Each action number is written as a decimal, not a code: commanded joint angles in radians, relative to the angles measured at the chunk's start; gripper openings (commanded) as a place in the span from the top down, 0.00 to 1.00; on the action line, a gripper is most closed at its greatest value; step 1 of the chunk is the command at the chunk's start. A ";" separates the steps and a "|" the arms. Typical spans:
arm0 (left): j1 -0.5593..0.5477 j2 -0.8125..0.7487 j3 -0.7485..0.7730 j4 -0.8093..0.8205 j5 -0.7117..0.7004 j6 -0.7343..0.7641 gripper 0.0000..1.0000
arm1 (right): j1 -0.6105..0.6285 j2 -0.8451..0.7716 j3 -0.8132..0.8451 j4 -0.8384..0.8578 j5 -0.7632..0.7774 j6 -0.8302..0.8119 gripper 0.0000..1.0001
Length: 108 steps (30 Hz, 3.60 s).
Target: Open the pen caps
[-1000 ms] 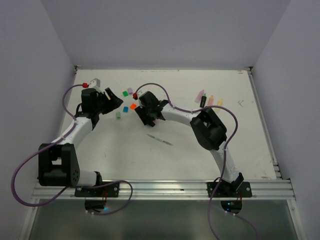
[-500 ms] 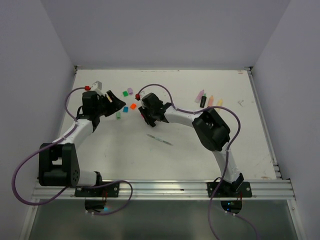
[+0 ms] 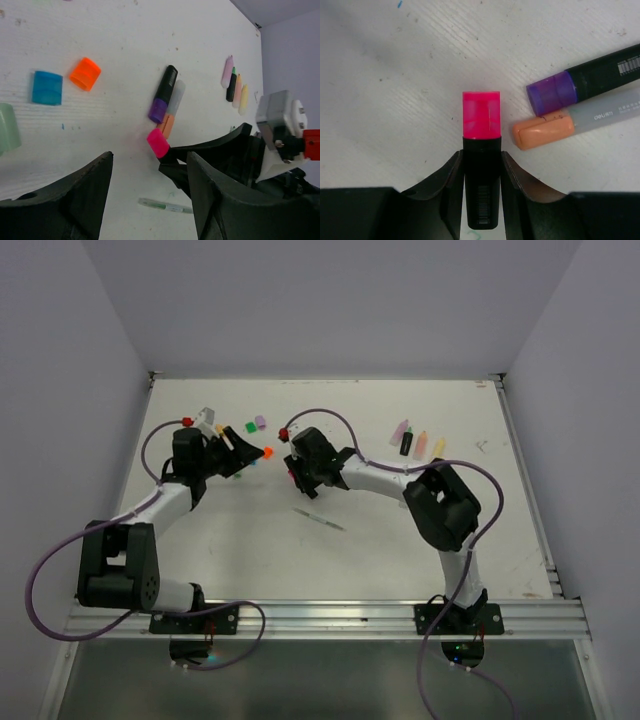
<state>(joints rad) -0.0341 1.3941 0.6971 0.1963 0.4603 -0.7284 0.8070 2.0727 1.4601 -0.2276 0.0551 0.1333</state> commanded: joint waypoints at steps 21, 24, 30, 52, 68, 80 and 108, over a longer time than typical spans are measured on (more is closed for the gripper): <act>-0.271 0.135 0.082 0.169 -0.031 -0.137 0.37 | 0.004 -0.413 -0.280 0.134 -0.077 0.098 1.00; -0.274 0.128 0.082 0.158 -0.049 -0.131 0.37 | 0.004 -0.421 -0.293 0.137 -0.058 0.106 1.00; -0.274 0.100 0.085 0.118 -0.097 -0.121 0.36 | 0.004 -0.448 -0.323 0.131 -0.044 0.120 1.00; -0.313 0.102 0.033 0.242 0.000 -0.206 0.38 | 0.004 -0.416 -0.287 0.192 -0.095 0.190 1.00; -0.343 0.123 0.030 0.252 -0.006 -0.197 0.61 | 0.004 -0.404 -0.271 0.221 -0.063 0.229 1.00; -0.351 0.138 0.036 0.264 0.000 -0.195 1.00 | 0.004 -0.405 -0.277 0.218 -0.061 0.233 0.98; -0.224 0.219 0.165 0.390 0.066 -0.354 1.00 | 0.044 -0.483 -0.506 0.142 0.031 0.279 1.00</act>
<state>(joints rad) -0.3508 1.5970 0.7498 0.4385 0.5125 -1.0149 0.8337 1.6360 1.0367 0.0559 0.0536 0.3828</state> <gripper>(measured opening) 0.183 0.338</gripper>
